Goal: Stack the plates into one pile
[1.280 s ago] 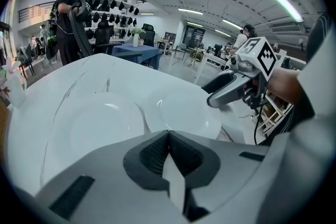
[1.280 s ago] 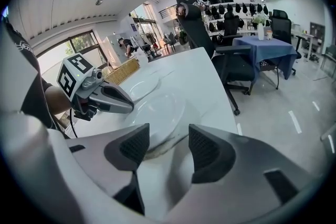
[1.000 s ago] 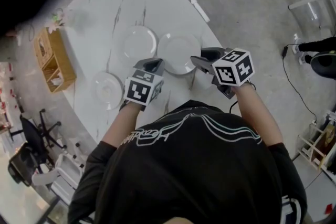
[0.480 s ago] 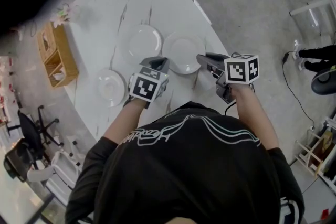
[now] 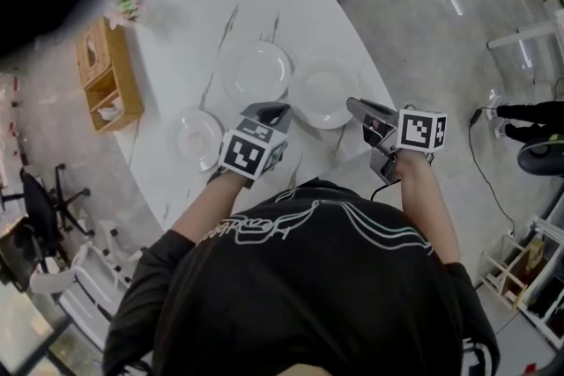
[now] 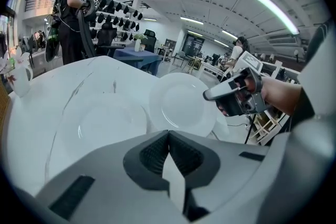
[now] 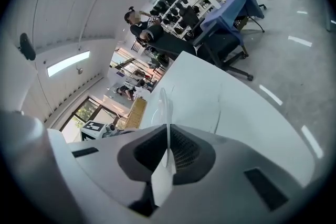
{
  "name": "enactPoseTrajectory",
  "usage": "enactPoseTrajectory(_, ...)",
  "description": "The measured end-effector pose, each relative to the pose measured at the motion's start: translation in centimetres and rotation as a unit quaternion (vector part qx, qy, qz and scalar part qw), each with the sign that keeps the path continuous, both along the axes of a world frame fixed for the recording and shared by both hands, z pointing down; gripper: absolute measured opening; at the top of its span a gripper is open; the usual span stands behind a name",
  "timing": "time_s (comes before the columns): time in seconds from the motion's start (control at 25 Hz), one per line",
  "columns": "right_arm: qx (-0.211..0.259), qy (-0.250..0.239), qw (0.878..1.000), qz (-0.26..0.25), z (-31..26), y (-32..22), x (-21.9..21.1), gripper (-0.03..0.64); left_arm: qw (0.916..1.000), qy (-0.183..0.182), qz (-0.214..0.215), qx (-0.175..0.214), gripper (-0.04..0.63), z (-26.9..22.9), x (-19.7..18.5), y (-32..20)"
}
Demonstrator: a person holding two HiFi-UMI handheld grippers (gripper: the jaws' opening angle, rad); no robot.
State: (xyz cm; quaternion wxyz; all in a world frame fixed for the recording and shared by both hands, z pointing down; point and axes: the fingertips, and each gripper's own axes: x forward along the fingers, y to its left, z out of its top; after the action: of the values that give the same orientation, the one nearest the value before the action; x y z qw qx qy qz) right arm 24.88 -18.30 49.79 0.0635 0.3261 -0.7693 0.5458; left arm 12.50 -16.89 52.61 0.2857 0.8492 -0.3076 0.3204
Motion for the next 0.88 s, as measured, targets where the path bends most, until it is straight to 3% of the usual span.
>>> enactPoseTrajectory(0.2,0.006,-0.039,0.999,0.014,-2.7,-0.1,-1.6,0.035,0.9998,0.010,-0.018,0.001,0.023,-1.9,-3.0,0.7)
enactPoseTrajectory(0.44,0.009,-0.048,0.999,0.014,-3.7,-1.5,-5.8,0.035,0.9965,0.037,-0.075,0.004,0.023,-3.8,-8.4,0.8)
enactPoseTrajectory(0.88,0.010,-0.043,0.999,0.005,-2.3,-4.8,-13.2,0.035,0.9757,0.088,-0.201,0.006,0.023,-5.2,-18.5,2.8)
